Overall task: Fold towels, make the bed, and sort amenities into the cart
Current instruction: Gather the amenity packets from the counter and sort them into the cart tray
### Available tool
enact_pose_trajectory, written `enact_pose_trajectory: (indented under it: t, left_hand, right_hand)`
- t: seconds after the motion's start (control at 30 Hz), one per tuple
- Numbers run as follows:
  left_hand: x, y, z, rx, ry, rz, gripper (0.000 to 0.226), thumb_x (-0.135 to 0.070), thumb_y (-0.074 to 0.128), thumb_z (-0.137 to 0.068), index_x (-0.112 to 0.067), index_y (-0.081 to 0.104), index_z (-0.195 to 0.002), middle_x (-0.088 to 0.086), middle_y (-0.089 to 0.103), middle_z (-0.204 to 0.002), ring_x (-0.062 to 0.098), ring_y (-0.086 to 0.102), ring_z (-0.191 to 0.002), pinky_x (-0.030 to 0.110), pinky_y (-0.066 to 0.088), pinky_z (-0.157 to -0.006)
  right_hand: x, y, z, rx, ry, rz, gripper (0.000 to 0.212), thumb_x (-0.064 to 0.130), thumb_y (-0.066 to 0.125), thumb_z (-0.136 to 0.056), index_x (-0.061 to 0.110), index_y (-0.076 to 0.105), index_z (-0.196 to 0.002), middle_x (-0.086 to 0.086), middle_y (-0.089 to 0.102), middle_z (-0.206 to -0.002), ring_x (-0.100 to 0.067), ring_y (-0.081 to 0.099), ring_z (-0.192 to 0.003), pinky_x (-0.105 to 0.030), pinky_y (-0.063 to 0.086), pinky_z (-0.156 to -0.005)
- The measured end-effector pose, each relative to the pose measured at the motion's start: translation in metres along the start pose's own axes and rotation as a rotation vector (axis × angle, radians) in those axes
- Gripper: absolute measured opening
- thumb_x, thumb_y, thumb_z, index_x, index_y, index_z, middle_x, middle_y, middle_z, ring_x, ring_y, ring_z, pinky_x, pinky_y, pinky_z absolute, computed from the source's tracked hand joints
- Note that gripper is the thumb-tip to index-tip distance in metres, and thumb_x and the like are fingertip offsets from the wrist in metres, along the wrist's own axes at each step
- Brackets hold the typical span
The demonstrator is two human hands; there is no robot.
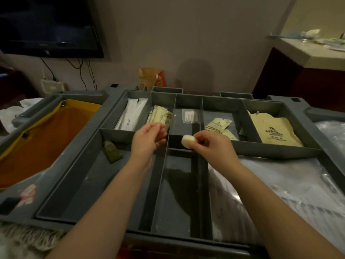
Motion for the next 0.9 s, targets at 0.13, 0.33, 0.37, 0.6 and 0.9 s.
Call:
enact_pose_trajectory:
  t: [0.13, 0.33, 0.37, 0.6, 0.9]
  left_hand:
    - [-0.001, -0.011, -0.003, -0.100, -0.040, 0.147, 0.014, -0.016, 0.050, -0.096, -0.014, 0.063, -0.092, -0.003, 0.058, -0.072, 0.009, 0.058, -0.072, 0.026, 0.050, -0.072]
    - [-0.001, -0.013, -0.003, -0.123, -0.046, 0.159, 0.013, -0.015, 0.052, -0.095, -0.015, 0.064, -0.088, -0.005, 0.056, -0.067, 0.008, 0.056, -0.069, 0.025, 0.050, -0.070]
    - [-0.001, -0.014, -0.002, -0.129, -0.050, 0.158, 0.013, -0.015, 0.052, -0.095, -0.015, 0.064, -0.088, -0.005, 0.056, -0.066, 0.008, 0.056, -0.069, 0.025, 0.050, -0.070]
    - [0.005, -0.004, 0.011, -0.112, -0.044, 0.063, 0.012, -0.016, 0.052, -0.094, -0.017, 0.062, -0.088, -0.003, 0.055, -0.070, 0.009, 0.056, -0.071, 0.026, 0.048, -0.072]
    - [0.005, 0.020, 0.031, 0.202, 0.195, -0.269, 0.023, -0.015, 0.045, -0.098, -0.020, 0.060, -0.082, 0.002, 0.056, -0.074, 0.011, 0.055, -0.074, 0.026, 0.046, -0.071]
  right_hand:
    - [0.016, 0.023, -0.005, 0.154, -0.090, 0.495, 0.018, 0.033, 0.057, -0.092, 0.023, 0.060, -0.107, 0.004, 0.060, -0.097, -0.014, 0.057, -0.089, -0.030, 0.050, -0.079]
    - [0.015, 0.040, -0.001, 0.475, -0.059, 0.741, 0.027, 0.031, 0.054, -0.094, 0.020, 0.062, -0.118, -0.003, 0.063, -0.105, -0.020, 0.060, -0.095, -0.034, 0.051, -0.085]
    - [0.016, 0.033, 0.002, 0.447, -0.066, 0.704, 0.028, 0.031, 0.051, -0.095, 0.021, 0.062, -0.119, -0.002, 0.063, -0.108, -0.019, 0.059, -0.098, -0.035, 0.049, -0.089]
    - [0.024, -0.029, 0.040, -0.037, 0.077, 0.300, 0.028, 0.021, 0.046, -0.099, 0.020, 0.064, -0.121, -0.003, 0.066, -0.116, -0.018, 0.059, -0.105, -0.031, 0.047, -0.092]
    - [0.042, -0.062, 0.146, -0.518, 0.241, -0.078, 0.017, 0.025, 0.060, -0.091, 0.033, 0.063, -0.106, 0.020, 0.062, -0.086, 0.007, 0.057, -0.086, -0.007, 0.043, -0.067]
Point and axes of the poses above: each hand's wrist, its own z-axis away from the middle knuckle, its own y-axis out of the palm, x = y × z, the point moved 3 cm from there along -z, towards the middle knuckle
